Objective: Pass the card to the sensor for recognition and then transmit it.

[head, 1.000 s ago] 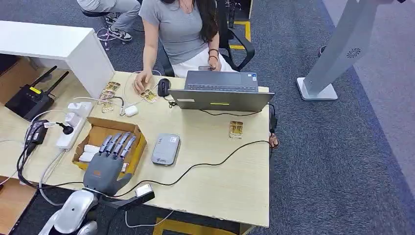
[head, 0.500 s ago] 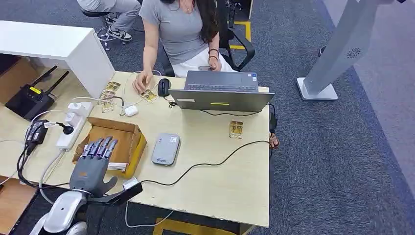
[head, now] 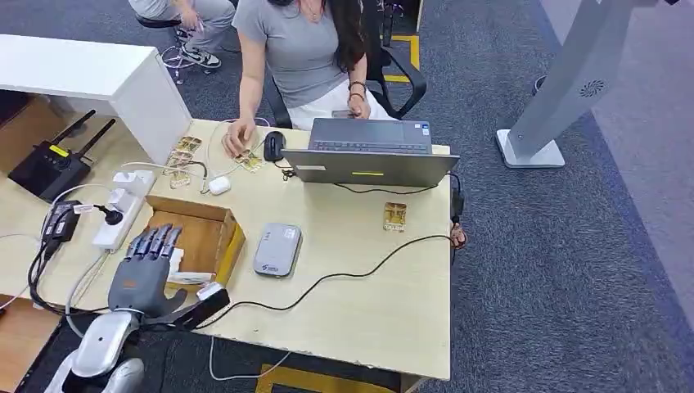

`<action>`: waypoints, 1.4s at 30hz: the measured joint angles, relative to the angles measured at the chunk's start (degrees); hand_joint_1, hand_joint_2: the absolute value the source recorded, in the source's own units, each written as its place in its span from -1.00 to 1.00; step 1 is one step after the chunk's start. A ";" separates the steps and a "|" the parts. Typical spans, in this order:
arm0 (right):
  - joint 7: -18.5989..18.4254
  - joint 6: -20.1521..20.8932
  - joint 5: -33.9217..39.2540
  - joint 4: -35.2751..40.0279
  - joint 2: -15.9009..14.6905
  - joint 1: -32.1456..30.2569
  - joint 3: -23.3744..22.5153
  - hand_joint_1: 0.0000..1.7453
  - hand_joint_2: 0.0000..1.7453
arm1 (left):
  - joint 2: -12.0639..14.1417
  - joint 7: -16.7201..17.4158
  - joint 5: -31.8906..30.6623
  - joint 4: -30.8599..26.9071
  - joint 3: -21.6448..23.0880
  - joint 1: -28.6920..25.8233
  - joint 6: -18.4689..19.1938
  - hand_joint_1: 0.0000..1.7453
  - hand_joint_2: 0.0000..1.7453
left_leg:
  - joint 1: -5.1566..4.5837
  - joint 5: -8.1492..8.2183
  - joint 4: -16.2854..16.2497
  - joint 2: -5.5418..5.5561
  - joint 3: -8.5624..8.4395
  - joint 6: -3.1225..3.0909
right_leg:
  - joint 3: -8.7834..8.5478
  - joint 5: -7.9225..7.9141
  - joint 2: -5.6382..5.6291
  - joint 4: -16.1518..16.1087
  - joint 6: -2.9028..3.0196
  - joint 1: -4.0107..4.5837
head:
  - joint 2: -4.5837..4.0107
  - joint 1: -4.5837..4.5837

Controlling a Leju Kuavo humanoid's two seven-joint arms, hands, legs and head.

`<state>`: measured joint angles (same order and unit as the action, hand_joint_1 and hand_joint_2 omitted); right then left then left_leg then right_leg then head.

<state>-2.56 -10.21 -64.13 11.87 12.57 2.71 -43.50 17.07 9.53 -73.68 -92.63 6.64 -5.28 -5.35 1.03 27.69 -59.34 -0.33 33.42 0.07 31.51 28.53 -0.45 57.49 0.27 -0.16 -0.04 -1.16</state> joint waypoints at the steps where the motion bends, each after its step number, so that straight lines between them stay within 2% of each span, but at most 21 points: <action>1: -0.02 0.00 0.00 0.00 0.00 0.00 0.00 -1.00 1.00 | -0.07 0.00 0.00 0.11 -0.02 0.02 0.02 1.00 1.00 | 0.00 0.00 0.00 0.00 0.00 0.00 | 0.00 0.00 0.00 0.00 0.00 0.00 | 0.00 0.00; 17: -0.22 0.20 -0.15 0.00 0.00 0.01 0.00 -1.00 1.00 | -0.42 -1.27 3.28 1.66 -1.71 0.59 1.79 1.00 1.00 | 0.00 0.00 0.00 0.00 0.00 0.00 | 0.00 0.00 0.00 0.00 0.00 0.00 | 0.00 0.00; 22: -0.04 0.22 -0.66 0.00 0.00 0.01 0.00 -1.00 1.00 | -0.70 -1.92 5.90 2.69 -2.12 2.03 1.25 1.00 1.00 | 0.00 0.00 0.00 0.01 0.00 0.00 | 0.00 0.00 0.01 0.00 0.00 0.00 | 0.00 0.00; 26: 0.05 0.22 -1.18 0.00 0.00 0.01 0.00 -1.00 1.00 | -0.98 -2.45 7.83 3.65 -3.04 4.30 0.13 1.00 1.00 | 0.00 -0.02 -0.02 0.02 0.00 -0.02 | 0.04 0.00 0.01 0.00 0.00 0.00 | 0.00 0.00; 29: 0.04 0.26 -1.86 0.00 0.00 0.18 0.00 -1.00 1.00 | -1.36 -3.08 8.92 5.51 -3.52 9.41 -1.51 1.00 1.00 | 0.01 -0.11 -0.02 0.27 0.09 -0.08 | -0.02 -0.01 0.28 0.00 0.00 0.01 | 0.00 0.04; 32: 0.04 0.26 -2.03 0.00 0.00 0.27 0.00 -1.00 1.00 | -1.57 -3.08 9.14 7.15 -3.72 12.93 -1.57 1.00 1.00 | 0.01 -0.13 -0.02 0.20 0.06 -0.04 | -0.03 -0.04 0.22 0.01 0.03 0.01 | 0.00 0.02; 39: 0.04 0.28 -2.05 0.00 0.00 0.26 -0.02 -1.00 1.00 | -2.14 -3.10 9.05 9.22 -3.74 14.69 -2.12 1.00 1.00 | 0.01 -0.13 -0.02 0.18 0.07 -0.03 | 0.05 -0.04 0.20 0.00 0.03 0.01 | 0.00 0.00; 42: 0.13 0.55 -2.78 0.02 0.00 0.30 0.00 -1.00 1.00 | -2.38 -3.89 8.00 10.25 -3.72 16.98 -4.46 1.00 1.00 | 0.02 -0.15 -0.04 0.25 0.12 -0.03 | 0.11 -0.04 0.24 0.00 0.02 0.01 | 0.00 0.04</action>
<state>-2.43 -9.66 -66.91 11.89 12.57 3.01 -43.50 14.69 5.64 -65.68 -82.38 2.93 11.70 -9.82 1.06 27.54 -59.38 -0.08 33.54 0.04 31.62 28.49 -0.20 57.49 0.30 -0.15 -0.04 -1.11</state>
